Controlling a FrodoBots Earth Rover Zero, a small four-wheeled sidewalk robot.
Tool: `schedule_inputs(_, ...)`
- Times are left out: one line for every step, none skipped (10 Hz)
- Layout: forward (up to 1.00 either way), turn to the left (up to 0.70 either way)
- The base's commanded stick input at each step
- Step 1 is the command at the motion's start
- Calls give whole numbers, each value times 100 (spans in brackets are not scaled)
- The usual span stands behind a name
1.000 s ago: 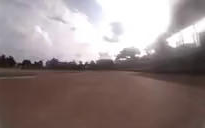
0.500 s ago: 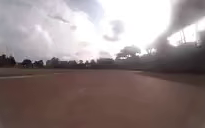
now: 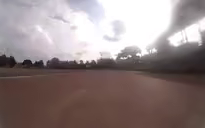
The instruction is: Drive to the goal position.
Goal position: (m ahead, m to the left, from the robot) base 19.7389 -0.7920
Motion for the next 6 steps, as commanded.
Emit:
schedule_inputs(70,0)
schedule_inputs(70,0)
schedule_inputs(70,0)
schedule_inputs(70,0)
schedule_inputs(70,0)
schedule_inputs(70,0)
